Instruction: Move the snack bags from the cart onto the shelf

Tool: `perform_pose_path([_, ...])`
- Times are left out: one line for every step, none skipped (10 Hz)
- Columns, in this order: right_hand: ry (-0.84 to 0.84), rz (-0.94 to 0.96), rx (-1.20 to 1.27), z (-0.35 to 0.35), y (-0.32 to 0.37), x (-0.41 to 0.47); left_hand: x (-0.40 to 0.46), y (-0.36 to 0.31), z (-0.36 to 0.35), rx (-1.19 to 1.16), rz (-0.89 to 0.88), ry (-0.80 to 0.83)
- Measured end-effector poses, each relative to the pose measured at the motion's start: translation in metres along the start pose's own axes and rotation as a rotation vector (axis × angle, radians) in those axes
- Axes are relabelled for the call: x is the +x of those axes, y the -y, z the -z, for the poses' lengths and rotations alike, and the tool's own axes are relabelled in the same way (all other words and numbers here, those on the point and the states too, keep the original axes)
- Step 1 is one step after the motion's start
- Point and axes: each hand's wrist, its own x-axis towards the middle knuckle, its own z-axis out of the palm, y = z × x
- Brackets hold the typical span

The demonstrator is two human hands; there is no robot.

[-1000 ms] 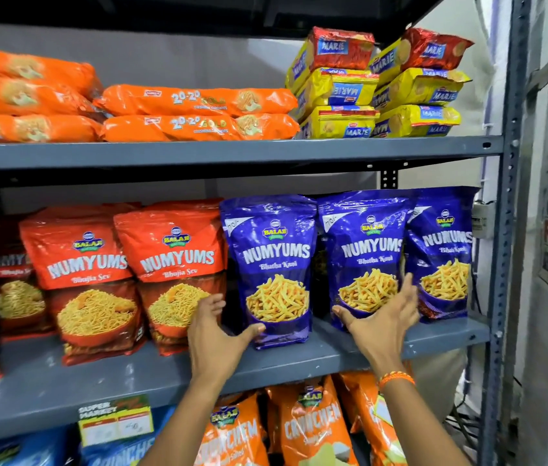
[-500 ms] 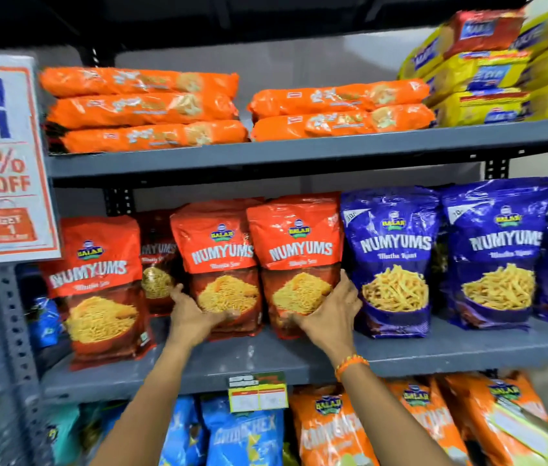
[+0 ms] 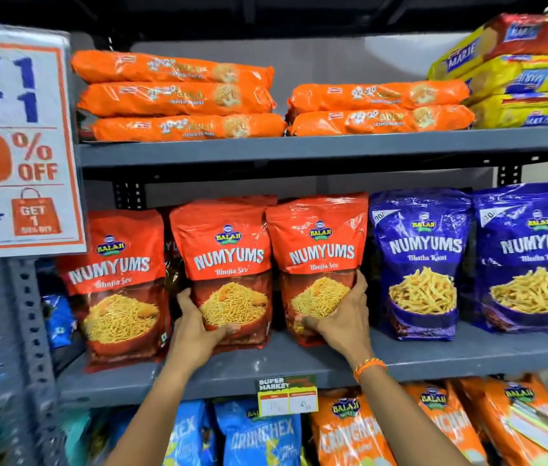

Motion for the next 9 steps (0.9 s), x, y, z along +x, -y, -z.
perform_pose_path([-0.018,0.017,0.01,0.003,-0.001,-0.005,-0.011,0.003,0.012,-0.007,-0.021,0.015])
perform_pose_path([-0.031,0.021,0.023,0.005,-0.002,-0.009,-0.016,0.005,0.015,-0.009,-0.027,0.031])
perform_pose_path([-0.03,0.018,0.025,0.006,0.001,-0.011,-0.017,0.002,0.017,0.006,-0.02,0.029])
perform_pose_path([-0.015,0.011,0.021,0.007,0.006,-0.012,-0.014,0.002,0.016,0.006,-0.014,0.021])
perform_pose_path([-0.006,-0.006,0.021,0.016,0.008,-0.027,-0.03,0.003,0.009,0.048,0.033,-0.033])
perform_pose_path([0.033,-0.062,-0.028,0.041,-0.003,-0.047,-0.064,-0.002,-0.004,0.057,0.078,-0.075])
perform_pose_path([0.063,-0.059,-0.073,0.041,-0.005,-0.056,-0.079,-0.004,-0.009,0.129,0.041,-0.234])
perform_pose_path([0.028,-0.082,-0.096,0.051,-0.003,-0.055,-0.085,-0.022,-0.014,0.168,-0.046,-0.305])
perform_pose_path([-0.145,0.06,-0.14,0.061,0.018,-0.039,-0.067,-0.051,-0.015,0.272,-0.292,-0.368])
